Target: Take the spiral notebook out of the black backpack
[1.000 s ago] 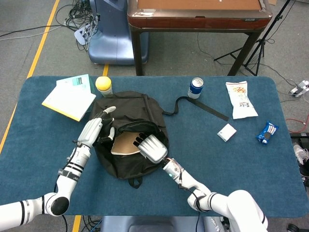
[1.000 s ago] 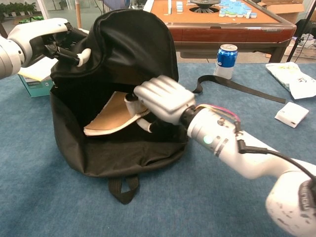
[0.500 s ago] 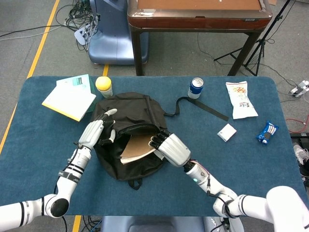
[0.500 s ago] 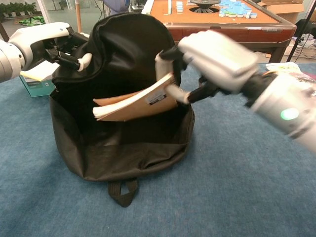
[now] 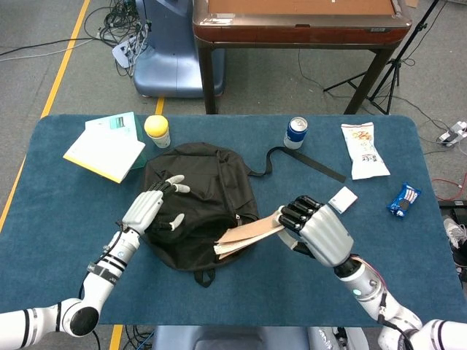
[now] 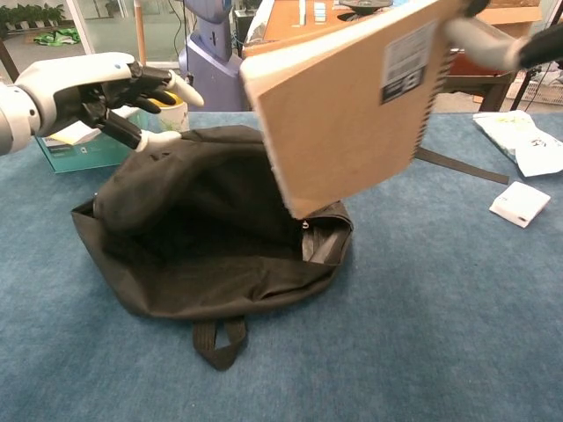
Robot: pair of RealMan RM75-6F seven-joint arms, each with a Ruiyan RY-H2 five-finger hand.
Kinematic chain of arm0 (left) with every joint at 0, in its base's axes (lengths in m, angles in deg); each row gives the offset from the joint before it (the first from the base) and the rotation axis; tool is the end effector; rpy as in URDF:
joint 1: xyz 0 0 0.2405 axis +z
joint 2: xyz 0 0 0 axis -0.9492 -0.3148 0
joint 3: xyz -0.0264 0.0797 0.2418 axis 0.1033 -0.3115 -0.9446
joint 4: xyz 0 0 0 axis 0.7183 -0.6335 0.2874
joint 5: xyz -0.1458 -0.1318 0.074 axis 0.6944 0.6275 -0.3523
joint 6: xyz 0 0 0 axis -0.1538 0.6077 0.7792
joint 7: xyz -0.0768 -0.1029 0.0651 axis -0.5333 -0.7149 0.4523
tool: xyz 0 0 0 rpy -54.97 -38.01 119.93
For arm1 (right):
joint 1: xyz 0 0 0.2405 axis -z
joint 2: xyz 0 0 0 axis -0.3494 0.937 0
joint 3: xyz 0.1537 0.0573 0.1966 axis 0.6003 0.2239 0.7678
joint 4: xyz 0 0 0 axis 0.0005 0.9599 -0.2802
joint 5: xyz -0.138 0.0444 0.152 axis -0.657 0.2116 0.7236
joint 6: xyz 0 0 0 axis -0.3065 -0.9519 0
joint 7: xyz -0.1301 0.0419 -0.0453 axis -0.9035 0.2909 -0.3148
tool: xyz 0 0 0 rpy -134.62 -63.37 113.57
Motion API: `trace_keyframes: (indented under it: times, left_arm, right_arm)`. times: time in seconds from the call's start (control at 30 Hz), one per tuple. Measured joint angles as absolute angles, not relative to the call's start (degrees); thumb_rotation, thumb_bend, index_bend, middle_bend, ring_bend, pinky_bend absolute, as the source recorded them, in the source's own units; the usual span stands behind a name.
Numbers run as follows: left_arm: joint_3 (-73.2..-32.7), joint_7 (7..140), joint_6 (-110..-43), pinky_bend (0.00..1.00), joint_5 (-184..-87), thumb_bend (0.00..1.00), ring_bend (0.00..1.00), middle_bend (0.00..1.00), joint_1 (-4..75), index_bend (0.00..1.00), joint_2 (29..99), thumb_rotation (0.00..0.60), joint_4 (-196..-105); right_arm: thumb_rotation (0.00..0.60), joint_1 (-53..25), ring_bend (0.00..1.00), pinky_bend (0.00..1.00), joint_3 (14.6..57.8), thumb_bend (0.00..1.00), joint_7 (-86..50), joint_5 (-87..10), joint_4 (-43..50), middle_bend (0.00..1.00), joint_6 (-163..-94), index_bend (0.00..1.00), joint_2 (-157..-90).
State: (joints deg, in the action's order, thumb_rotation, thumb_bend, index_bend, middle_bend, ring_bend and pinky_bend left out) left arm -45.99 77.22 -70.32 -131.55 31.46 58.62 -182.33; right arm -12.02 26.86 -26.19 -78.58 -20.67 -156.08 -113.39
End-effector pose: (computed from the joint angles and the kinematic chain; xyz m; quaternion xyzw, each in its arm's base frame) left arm -0.1136 0.3267 0.0432 -0.6257 -0.5266 -0.4740 0.3264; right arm -0.1271 -0.2513 0.1063 0.6794 -0.1839 0.6182 0.3500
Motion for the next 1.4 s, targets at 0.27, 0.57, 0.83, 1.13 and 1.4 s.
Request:
trace_keyframes:
  times: [0.27, 0.57, 0.83, 1.13, 1.4]
  left_arm:
    - [-47.1, 77.4, -70.8, 0.06, -133.5, 0.28, 0.03, 0.05, 32.5, 0.12, 55.7, 0.6, -186.3]
    - [-48.2, 78.4, -73.1, 0.06, -134.9, 0.28, 0.02, 0.04, 34.0, 0.11, 54.5, 0.6, -186.7]
    - [-49.1, 78.1, -73.7, 0.06, -135.2, 0.28, 0.02, 0.03, 35.3, 0.11, 53.1, 0.6, -187.4]
    - [-49.5, 77.2, -74.0, 0.06, -136.0, 0.27, 0.0, 0.02, 36.2, 0.11, 51.9, 0.6, -188.4]
    - [-49.6, 76.5, -74.7, 0.06, -136.8, 0.26, 0.0, 0.01, 37.0, 0.11, 51.6, 0.6, -187.8]
  right_arm:
    - [0.6, -7.6, 0.51, 0.49, 25.8, 0.51, -23.5, -76.9, -24.8, 0.6, -156.6, 0.94, -107.2]
    - [0.6, -7.7, 0.51, 0.49, 26.1, 0.51, -23.3, -69.6, -26.1, 0.6, -147.0, 0.94, -106.5]
    - [0.6, -10.8, 0.48, 0.49, 29.7, 0.51, -24.5, -58.5, -24.1, 0.55, -135.8, 0.94, -109.5]
    - [0.6, -14.9, 0.2, 0.31, 34.8, 0.51, -26.7, -47.6, -16.6, 0.27, -127.6, 0.54, -115.0]
    - [0.6, -18.1, 0.0, 0.09, 39.4, 0.5, -29.1, -39.4, -12.8, 0.0, -123.2, 0.0, -116.8]
